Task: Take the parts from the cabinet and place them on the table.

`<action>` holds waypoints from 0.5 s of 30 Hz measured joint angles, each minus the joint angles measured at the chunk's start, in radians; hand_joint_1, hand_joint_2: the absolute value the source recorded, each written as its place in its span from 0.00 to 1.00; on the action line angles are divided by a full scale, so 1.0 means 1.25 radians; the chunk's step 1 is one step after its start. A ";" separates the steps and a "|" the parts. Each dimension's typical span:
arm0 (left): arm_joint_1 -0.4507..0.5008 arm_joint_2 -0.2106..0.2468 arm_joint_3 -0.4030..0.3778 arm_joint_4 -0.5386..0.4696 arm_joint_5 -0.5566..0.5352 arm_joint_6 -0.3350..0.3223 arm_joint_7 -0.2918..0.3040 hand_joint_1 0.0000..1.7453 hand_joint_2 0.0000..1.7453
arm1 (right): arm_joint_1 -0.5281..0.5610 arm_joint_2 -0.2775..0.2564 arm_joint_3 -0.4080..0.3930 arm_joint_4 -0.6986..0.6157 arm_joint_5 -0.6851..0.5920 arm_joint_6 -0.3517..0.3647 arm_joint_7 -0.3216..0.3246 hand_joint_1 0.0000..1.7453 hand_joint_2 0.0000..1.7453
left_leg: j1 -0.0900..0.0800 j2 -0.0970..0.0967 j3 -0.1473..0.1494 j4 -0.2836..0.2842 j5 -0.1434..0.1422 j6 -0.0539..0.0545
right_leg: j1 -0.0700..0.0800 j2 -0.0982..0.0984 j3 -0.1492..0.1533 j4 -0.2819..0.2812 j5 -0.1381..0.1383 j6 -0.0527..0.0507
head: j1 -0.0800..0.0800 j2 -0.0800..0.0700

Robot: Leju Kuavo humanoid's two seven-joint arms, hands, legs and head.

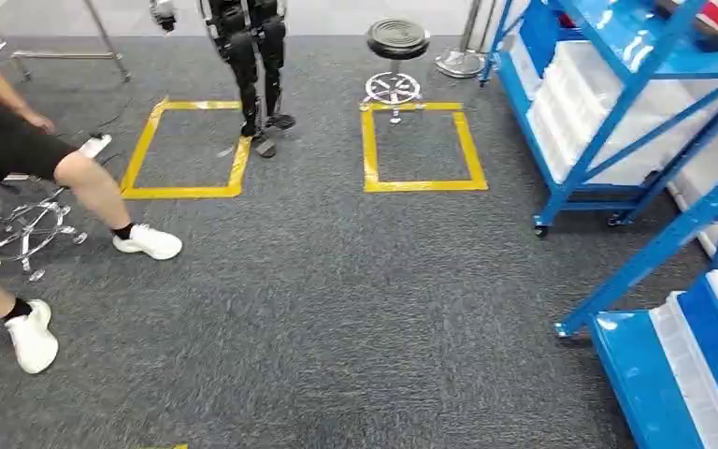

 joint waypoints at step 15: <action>-0.003 -0.003 -0.001 0.000 -0.012 -0.009 -0.001 0.00 0.00 | -0.001 -0.007 0.000 0.000 -0.001 0.010 -0.016 0.00 0.00 | 0.012 -0.133 -0.027 0.018 0.015 -0.002 | 0.002 0.147 0.008 -0.002 0.006 -0.028 | -0.006 0.000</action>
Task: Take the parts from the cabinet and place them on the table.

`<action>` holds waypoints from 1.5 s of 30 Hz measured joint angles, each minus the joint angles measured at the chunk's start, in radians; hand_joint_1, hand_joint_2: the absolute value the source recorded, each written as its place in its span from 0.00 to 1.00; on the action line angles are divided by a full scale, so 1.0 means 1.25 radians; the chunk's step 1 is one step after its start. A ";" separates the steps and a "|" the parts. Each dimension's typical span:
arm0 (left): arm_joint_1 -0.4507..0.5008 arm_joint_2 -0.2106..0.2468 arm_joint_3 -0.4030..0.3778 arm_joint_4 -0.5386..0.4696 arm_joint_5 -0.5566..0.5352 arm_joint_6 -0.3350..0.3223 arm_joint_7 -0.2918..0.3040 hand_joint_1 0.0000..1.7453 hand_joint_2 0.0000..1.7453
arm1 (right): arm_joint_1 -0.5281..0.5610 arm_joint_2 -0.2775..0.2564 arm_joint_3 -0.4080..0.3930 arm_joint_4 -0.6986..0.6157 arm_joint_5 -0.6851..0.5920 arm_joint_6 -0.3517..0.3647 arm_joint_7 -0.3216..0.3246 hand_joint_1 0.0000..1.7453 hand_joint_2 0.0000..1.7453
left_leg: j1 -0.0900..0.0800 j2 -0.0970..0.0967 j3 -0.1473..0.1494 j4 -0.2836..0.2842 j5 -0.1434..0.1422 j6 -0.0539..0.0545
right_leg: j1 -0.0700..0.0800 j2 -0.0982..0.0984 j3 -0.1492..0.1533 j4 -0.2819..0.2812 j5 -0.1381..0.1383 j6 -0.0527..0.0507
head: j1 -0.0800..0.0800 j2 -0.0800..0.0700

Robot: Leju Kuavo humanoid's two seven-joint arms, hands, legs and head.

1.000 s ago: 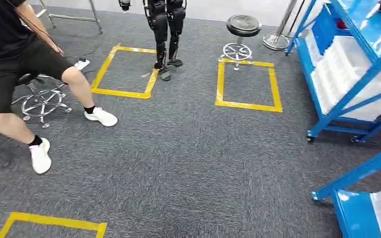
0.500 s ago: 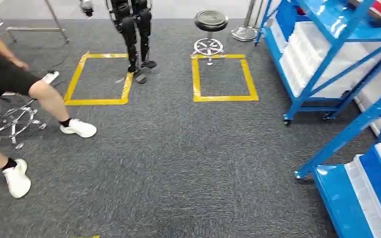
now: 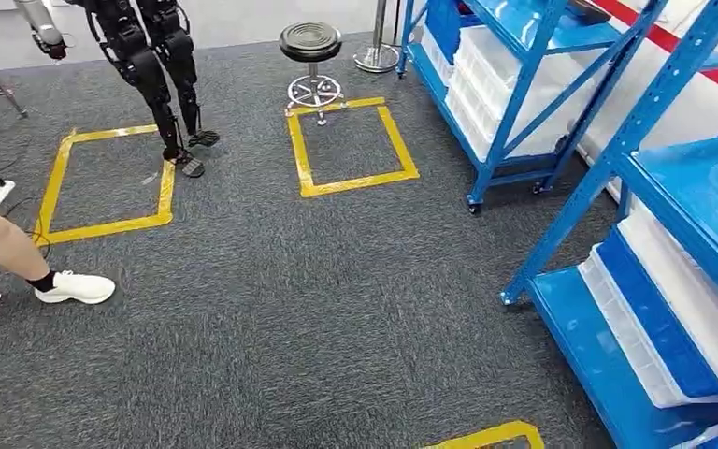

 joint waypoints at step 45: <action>0.000 0.024 -0.057 -0.001 -0.055 -0.044 -0.009 0.00 0.00 | 0.012 0.006 -0.030 0.000 -0.036 -0.030 -0.010 0.00 0.00 | -0.009 0.125 0.021 -0.029 0.008 0.005 | -0.015 -0.171 0.012 -0.009 -0.011 0.043 | 0.010 0.000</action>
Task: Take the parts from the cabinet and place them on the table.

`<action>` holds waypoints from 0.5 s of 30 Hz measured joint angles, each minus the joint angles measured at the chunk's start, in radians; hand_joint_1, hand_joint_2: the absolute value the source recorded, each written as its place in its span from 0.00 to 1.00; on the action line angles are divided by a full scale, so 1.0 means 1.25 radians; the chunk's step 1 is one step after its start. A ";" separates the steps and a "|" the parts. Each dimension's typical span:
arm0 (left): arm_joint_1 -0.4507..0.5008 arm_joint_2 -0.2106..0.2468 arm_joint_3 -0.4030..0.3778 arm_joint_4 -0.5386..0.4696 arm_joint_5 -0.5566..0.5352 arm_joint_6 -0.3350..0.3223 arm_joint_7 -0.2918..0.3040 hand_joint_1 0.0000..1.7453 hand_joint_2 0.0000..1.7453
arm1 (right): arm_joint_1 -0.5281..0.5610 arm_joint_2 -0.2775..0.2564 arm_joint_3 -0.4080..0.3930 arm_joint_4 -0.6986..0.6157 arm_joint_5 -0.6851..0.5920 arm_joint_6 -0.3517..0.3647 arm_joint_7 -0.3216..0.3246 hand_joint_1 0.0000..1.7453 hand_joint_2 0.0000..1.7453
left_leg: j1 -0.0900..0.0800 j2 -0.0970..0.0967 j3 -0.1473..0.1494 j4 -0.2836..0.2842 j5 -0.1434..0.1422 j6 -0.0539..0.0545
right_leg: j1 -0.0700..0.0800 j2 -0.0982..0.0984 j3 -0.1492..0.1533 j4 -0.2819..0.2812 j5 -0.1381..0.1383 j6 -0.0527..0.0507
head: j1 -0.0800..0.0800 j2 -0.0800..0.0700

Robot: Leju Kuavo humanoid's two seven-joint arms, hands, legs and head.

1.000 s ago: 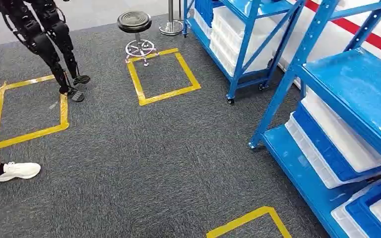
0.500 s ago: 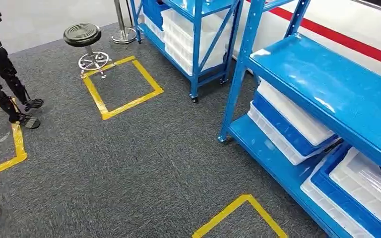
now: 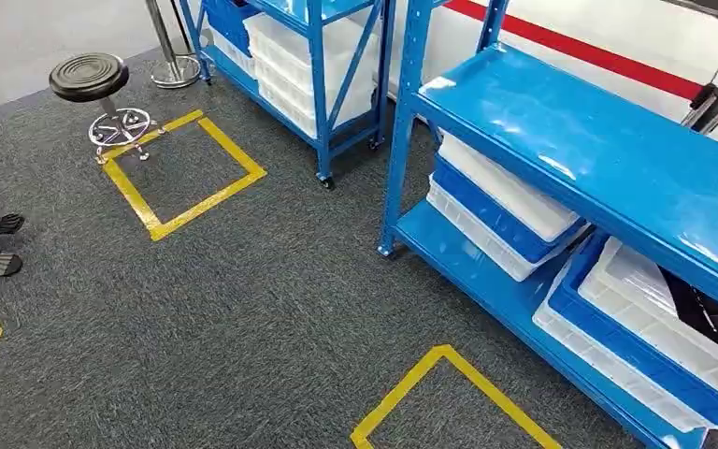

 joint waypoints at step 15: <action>-0.002 0.003 0.000 0.000 0.000 0.005 0.003 0.00 0.00 | -0.001 0.004 0.000 0.000 0.008 0.002 0.000 0.00 0.00 | 0.010 -0.153 -0.028 0.013 0.017 -0.004 | 0.016 0.169 0.015 0.001 0.000 -0.050 | -0.012 0.000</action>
